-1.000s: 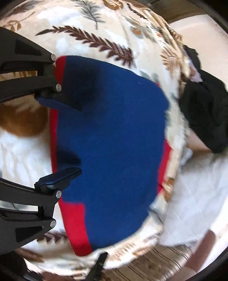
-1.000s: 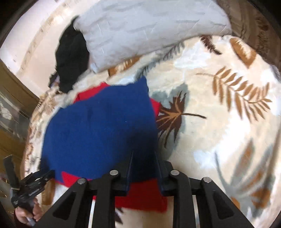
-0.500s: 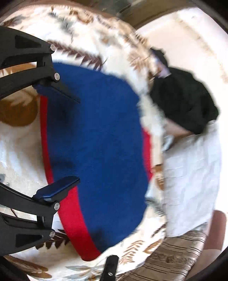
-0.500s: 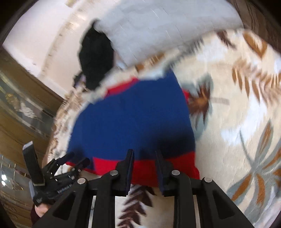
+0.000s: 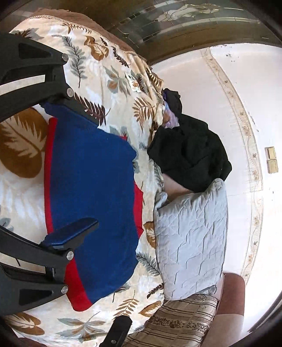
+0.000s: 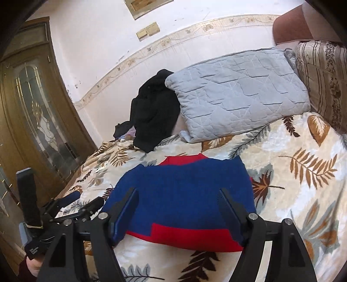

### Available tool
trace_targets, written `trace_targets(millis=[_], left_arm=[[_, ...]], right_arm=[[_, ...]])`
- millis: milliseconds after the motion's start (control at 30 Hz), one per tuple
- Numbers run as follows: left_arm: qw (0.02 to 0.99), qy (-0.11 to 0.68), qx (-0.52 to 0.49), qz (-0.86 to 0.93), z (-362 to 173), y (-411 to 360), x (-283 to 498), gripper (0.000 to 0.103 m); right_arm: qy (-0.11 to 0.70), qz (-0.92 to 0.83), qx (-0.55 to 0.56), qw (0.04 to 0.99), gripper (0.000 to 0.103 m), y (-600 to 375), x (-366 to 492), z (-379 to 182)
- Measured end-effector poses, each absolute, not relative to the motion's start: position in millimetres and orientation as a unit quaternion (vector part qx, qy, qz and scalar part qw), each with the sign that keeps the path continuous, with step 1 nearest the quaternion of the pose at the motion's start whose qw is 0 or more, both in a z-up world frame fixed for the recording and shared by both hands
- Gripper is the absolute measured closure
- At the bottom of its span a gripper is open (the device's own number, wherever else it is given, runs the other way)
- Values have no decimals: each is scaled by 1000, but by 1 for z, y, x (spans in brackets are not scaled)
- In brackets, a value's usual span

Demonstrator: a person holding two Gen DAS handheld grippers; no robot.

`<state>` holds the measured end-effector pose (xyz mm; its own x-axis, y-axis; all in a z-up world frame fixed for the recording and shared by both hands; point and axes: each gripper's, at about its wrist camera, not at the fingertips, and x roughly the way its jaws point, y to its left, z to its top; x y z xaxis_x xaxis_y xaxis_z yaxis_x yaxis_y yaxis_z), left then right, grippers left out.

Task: Fold small clothes

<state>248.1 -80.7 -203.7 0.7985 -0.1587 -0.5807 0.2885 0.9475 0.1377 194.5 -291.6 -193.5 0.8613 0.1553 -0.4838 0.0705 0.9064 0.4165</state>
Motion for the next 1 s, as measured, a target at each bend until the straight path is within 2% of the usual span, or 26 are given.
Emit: trace_targets(millis=[67,167,233,267,567,767,1000], left_arm=[[942,294,112,-114,-203,-78,247,19],[943,297,107,-108,-203,-72,249,19],[942,302,104,-101,-205,-69,253,19],[942,304,104,-97,-206,-68,255,19],[932,338,115,-64,-228,-57,278,18],[925,359,116,-53,-239,-50,288,18],[894,432,106,-48,-274,-48,310,18]], right_arm=[[267,27,216,939,28,-289,194,-197],[285,30,212,934,42,-285,202,-204],[305,30,219,926,61,-285,211,-213],[318,30,223,921,65,-285,216,-218],[416,11,266,869,65,-300,258,-268],[434,14,273,858,65,-303,269,-279],[447,5,289,846,65,-310,273,-287]])
